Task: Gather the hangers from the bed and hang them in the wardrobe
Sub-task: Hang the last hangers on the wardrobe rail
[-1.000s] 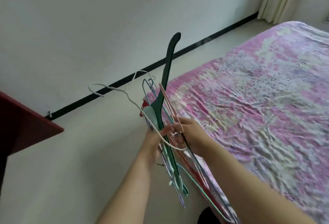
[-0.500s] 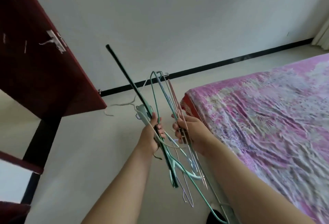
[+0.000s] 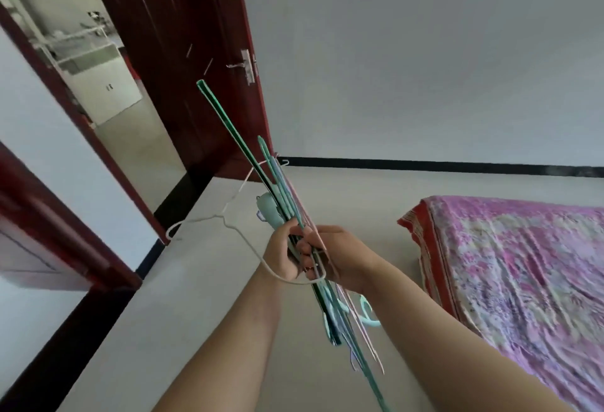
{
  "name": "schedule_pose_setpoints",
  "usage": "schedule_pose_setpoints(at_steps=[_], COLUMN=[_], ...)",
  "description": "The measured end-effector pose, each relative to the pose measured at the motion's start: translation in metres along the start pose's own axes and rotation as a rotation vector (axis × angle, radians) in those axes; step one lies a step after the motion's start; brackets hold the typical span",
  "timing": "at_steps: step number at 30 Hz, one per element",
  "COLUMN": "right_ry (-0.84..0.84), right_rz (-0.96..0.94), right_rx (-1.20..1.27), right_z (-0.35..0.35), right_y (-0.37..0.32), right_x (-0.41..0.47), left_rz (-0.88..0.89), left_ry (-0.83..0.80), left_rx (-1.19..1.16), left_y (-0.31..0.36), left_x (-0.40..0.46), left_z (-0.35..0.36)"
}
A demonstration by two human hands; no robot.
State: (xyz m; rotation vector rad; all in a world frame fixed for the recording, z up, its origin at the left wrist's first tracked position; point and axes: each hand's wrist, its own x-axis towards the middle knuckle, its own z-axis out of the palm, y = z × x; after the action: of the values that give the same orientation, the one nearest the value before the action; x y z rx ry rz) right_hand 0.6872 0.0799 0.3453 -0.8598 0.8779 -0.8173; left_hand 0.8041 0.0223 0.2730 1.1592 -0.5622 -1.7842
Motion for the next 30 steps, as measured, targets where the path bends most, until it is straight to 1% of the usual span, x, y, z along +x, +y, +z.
schedule_pose_setpoints(at_steps=[4,6,9,11,13,15,17,23,25,28,30], right_ry=[-0.074,-0.122,-0.286,-0.381,-0.440,-0.486,-0.530,-0.670,-0.682,-0.647,-0.619], right_rz=[0.073,0.141,0.262,0.314,0.340,0.359,0.391,0.361,0.359,0.360,0.397], right_rx=[0.157,0.151,0.139,0.062,-0.034,-0.142,-0.246,-0.581,-0.686,-0.866,-0.892], right_z=[0.007,0.005,0.015,0.029,0.047,0.068,0.093,0.170,0.196,0.233,0.257], right_y=[-0.001,0.002,0.015,0.025,0.030,0.033,0.041,0.077,0.087,0.103,0.116], right_x=[-0.011,-0.016,-0.022,-0.028,-0.037,-0.047,-0.055,-0.066,-0.067,-0.061,-0.054], left_rz=[0.144,0.171,0.193,0.180,0.187,0.200,0.225,0.354,0.377,0.368,0.366], left_ry=[-0.081,-0.092,-0.098,-0.032,0.058,0.076,0.062,0.183,0.208,0.272,0.307], left_rx=[-0.155,-0.173,-0.130,-0.098,-0.125,-0.153,-0.179,-0.197,-0.227,-0.314,-0.354], left_y=[-0.001,-0.003,-0.013,-0.023,-0.027,-0.026,-0.025,-0.025,-0.024,-0.021,-0.021], left_x=[-0.028,-0.052,-0.083,-0.100,-0.119,-0.145,-0.170,-0.244,-0.269,-0.303,-0.331], left_z=[-0.034,-0.041,-0.041,-0.047,-0.061,-0.072,-0.087,-0.153,-0.176,-0.222,-0.261])
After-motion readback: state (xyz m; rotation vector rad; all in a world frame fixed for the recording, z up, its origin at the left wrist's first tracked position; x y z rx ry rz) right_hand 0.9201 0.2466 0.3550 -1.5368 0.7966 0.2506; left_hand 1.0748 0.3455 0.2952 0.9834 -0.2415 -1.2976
